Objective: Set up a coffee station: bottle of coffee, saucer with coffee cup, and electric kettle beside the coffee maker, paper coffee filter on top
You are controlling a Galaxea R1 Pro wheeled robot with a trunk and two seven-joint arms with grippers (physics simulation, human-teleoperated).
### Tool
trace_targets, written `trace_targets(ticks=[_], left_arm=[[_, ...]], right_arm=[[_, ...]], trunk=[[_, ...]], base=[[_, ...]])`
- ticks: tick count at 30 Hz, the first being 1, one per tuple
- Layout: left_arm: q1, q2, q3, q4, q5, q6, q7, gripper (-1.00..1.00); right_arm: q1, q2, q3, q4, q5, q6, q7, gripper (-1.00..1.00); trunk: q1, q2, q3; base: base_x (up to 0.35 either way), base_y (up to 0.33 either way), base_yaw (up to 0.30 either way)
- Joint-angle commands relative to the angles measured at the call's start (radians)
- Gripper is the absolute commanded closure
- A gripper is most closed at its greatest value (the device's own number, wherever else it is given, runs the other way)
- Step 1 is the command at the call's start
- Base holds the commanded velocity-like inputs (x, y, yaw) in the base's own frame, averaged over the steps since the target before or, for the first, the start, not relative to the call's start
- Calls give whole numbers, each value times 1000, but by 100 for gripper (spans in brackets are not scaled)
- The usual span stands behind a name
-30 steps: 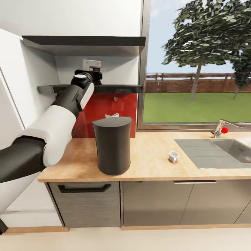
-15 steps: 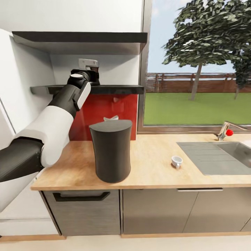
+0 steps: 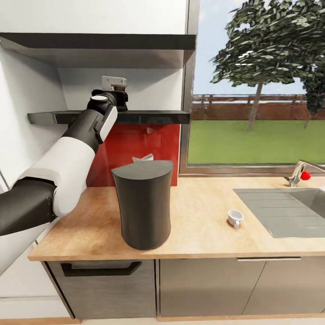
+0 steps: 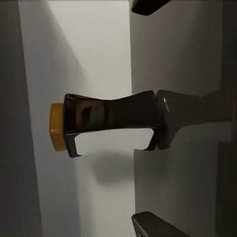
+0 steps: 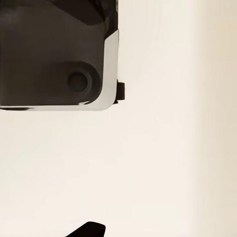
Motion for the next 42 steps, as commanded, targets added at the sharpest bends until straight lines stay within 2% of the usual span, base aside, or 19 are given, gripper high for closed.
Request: trace_targets(ticks=[1,7,24,30,42], left_arm=[[0,1,-5,-1,0,7,7,-100],[0,2,-4,-1,-1,8,7,-100],[0,1,-2,0,2,8,2,-100],[0,2,69,0,1,11,-1,-100],[0,-1,67,-2,-4,12,-1,-100]], right_arm=[[0,0,2,1,2,-3,-3,-100],[0,0,2,1,2,-4,-3,-100],[14,0,2,1,2,-4,-3,-100],[15,0,2,1,2,-4,-3,-100],[15,1,2,1,2,-4,-2,-100]], trunk=[[1,-1,-1],[1,-1,-1],[1,-1,-1],[1,-1,-1],[1,-1,-1]], base=[[257,29,0],[254,57,0],[97,30,0],[168,1,0],[27,0,0]])
